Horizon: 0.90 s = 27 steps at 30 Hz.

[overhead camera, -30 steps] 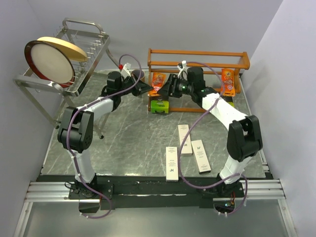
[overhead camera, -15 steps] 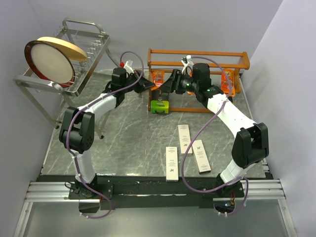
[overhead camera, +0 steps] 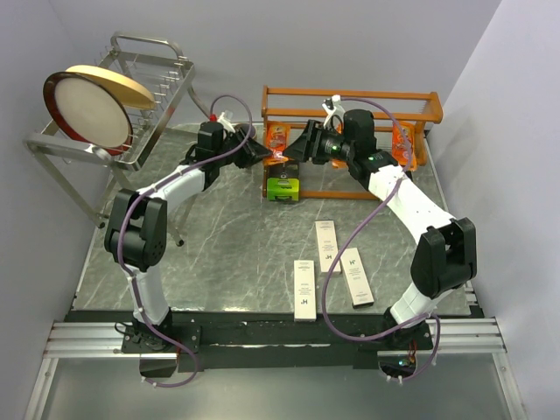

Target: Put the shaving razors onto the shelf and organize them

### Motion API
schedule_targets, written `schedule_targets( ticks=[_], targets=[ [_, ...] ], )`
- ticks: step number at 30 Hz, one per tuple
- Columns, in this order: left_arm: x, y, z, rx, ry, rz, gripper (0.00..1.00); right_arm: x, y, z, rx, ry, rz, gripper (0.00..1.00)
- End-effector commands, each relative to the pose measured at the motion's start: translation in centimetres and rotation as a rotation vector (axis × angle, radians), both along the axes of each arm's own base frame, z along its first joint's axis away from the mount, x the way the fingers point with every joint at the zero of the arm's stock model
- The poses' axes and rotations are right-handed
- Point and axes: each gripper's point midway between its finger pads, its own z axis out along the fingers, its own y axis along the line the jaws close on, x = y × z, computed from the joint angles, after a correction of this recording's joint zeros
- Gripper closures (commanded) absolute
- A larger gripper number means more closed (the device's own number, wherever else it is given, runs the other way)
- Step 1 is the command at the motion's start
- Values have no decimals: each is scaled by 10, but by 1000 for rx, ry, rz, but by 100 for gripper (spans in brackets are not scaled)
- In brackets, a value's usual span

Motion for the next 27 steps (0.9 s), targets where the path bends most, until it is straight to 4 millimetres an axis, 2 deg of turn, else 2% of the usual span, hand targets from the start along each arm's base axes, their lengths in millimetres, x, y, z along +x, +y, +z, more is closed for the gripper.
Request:
schedule_targets(
  ticks=[1, 4, 5, 7, 8, 12, 15, 16, 18, 19, 20, 21, 22, 23, 24, 25, 26, 27],
  targets=[
    [7, 6, -3, 32, -5, 31, 48, -2, -4, 40, 41, -108, 2, 37],
    [3, 5, 3, 27, -30, 11, 35, 0, -3, 40, 40, -111, 1, 37],
    [3, 5, 4, 25, -34, 11, 21, 1, -4, 41, 43, -114, -1, 37],
    [3, 6, 8, 31, -46, 18, 10, 2, -4, 42, 42, -118, -1, 36],
    [4, 8, 11, 40, -57, 22, 1, 2, -4, 41, 40, -118, 0, 36],
    [-4, 17, 18, 75, -53, 35, 0, 0, -6, 42, 36, -119, 1, 36],
    [-26, 22, 23, 96, -55, -16, 1, -7, -12, 40, 3, -131, 10, 36],
    [-42, 24, 24, 100, -51, -40, 1, -12, -16, 44, -9, -146, 10, 36],
    [-60, 29, 16, 129, -49, -66, 0, -23, -27, 26, -85, -138, 22, 36],
    [-79, 35, 5, 150, -21, -73, 1, -32, -34, 28, -109, -159, 21, 36],
    [-86, 40, 0, 178, -33, -73, 1, -41, -45, 4, -167, -105, 3, 36],
    [-98, 45, -11, 198, 1, -72, 1, -46, -54, -6, -229, -130, 2, 34],
    [-116, 51, -24, 213, 21, -77, 1, -59, -63, -1, -259, -163, -10, 33],
    [-123, 55, -31, 240, 11, -80, 1, -67, -79, -33, -341, -113, -48, 28],
    [-131, 57, -36, 252, 14, -80, 1, -71, -92, -43, -401, -122, -80, 21],
    [-145, 59, -46, 261, 17, -93, 1, -79, -104, -43, -432, -134, -133, 17],
    [-151, 61, -51, 282, 5, -107, 1, -91, -114, -67, -479, -68, -148, 16],
    [-155, 64, -56, 299, 5, -99, 1, -96, -124, -77, -525, -54, -166, 11]
  ],
)
